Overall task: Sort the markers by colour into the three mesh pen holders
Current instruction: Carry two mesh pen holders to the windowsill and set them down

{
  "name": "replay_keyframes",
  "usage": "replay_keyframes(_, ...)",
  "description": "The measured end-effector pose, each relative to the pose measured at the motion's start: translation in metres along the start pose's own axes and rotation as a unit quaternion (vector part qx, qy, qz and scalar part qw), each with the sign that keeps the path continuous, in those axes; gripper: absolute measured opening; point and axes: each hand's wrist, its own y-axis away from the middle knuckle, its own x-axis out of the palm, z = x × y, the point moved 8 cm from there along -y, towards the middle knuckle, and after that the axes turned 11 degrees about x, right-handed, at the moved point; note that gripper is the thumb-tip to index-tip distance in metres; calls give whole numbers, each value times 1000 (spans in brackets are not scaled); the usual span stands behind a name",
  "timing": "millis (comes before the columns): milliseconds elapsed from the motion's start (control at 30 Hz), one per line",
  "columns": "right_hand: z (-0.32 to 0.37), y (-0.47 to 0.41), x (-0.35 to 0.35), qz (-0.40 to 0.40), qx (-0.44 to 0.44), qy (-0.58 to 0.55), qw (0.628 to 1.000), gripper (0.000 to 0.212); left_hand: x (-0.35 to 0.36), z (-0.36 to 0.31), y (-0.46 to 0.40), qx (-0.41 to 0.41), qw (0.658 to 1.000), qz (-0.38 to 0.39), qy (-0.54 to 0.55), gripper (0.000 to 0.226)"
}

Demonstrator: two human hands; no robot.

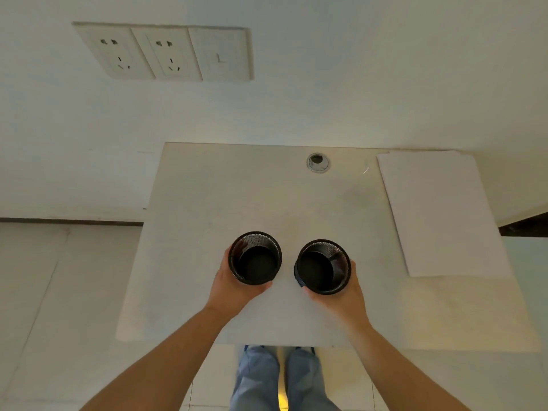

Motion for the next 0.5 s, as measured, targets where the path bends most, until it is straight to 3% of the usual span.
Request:
replay_keyframes(167, -8, -2, 1, 12, 49, -12, 999, 79, -1, -3, 8, -38, 999, -19, 4, 87)
replay_keyframes(267, -5, -1, 0, 37, 34, 9, 999, 82, -9, -4, 22, -58, 997, -53, -5, 88)
replay_keyframes(500, 1, 26, 16, 172, -13, 41, 984, 73, -33, 0, 104, -103, 980, -170, 7, 80)
